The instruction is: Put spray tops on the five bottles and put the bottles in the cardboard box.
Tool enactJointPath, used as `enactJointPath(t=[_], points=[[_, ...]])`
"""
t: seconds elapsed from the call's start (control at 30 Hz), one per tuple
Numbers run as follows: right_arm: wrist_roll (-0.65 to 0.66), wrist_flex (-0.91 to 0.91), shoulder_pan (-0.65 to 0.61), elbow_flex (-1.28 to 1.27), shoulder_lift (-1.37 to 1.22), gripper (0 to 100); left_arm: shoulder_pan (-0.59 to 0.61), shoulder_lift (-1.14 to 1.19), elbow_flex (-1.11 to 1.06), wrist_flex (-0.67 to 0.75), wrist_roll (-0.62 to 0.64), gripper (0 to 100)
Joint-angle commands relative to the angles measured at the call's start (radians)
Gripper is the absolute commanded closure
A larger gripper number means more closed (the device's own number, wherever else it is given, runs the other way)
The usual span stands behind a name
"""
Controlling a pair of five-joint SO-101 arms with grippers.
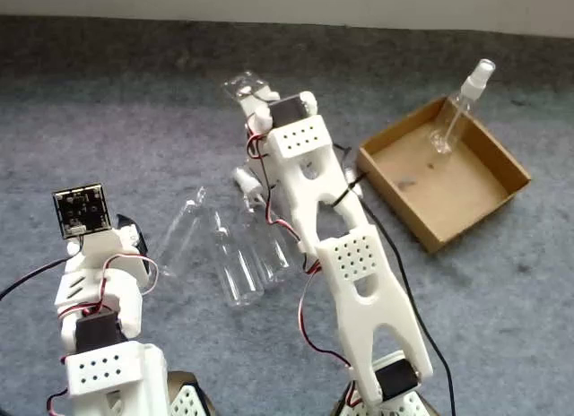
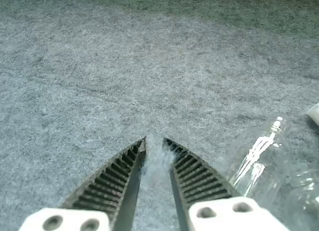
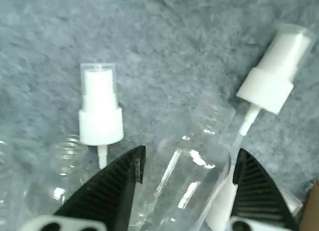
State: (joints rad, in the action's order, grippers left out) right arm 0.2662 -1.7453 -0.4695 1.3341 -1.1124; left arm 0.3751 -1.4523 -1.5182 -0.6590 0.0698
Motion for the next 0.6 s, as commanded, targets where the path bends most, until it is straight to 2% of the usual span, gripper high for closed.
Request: enactJointPath(t=[0.0, 0.3, 0.47, 0.57], points=[[0.003, -0.022, 0.035, 0.061, 0.028, 75.1, 0.005, -0.008, 0.004, 0.023, -0.005, 99], [0.008, -0.022, 0.03, 0.056, 0.019, 74.9, -0.015, -0.008, 0.002, 0.023, -0.008, 99], [0.011, -0.022, 0.028, 0.056, 0.018, 74.8, -0.027, -0.008, 0.001, 0.023, -0.066, 99], [0.011, -0.022, 0.028, 0.056, 0.027, 71.4, -0.028, -0.008, 0.001, 0.023, -0.066, 99]])
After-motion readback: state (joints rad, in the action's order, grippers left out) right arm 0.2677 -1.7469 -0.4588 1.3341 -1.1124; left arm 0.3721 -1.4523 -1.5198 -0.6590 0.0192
